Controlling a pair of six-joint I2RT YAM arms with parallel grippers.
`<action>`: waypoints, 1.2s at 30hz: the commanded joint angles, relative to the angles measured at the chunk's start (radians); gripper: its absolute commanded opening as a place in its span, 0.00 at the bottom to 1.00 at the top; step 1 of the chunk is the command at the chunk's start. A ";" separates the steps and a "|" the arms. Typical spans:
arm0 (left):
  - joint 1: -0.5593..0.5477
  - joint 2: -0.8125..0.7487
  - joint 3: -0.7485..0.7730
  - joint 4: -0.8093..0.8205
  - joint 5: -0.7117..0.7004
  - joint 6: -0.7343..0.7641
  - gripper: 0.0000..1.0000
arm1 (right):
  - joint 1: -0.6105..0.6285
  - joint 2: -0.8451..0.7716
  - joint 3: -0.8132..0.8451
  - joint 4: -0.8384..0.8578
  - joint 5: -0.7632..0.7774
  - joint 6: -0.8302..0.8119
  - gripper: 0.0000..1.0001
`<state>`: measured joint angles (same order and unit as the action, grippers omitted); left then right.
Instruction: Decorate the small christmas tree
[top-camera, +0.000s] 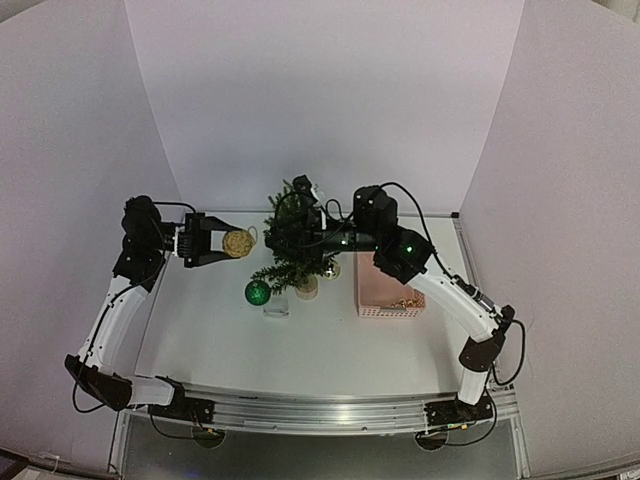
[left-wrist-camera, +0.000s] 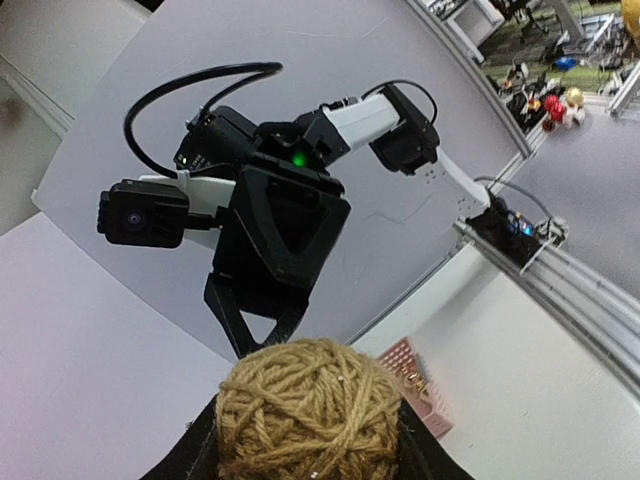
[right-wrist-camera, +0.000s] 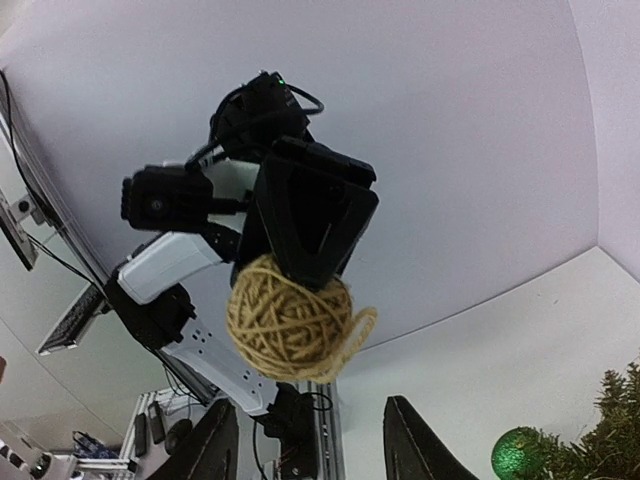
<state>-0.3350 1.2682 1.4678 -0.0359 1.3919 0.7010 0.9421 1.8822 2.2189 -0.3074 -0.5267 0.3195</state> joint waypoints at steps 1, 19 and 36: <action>-0.013 -0.010 0.059 -0.161 -0.046 0.273 0.00 | -0.005 0.064 0.118 0.028 -0.012 0.165 0.45; -0.039 -0.022 0.039 -0.158 -0.060 0.273 0.00 | -0.020 0.123 0.125 0.030 0.018 0.260 0.29; -0.039 -0.025 0.028 -0.154 -0.085 0.254 0.00 | -0.046 0.152 0.143 0.038 -0.089 0.298 0.00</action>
<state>-0.3707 1.2678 1.4845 -0.1921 1.3227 0.9688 0.9107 2.0309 2.3405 -0.3002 -0.5695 0.6074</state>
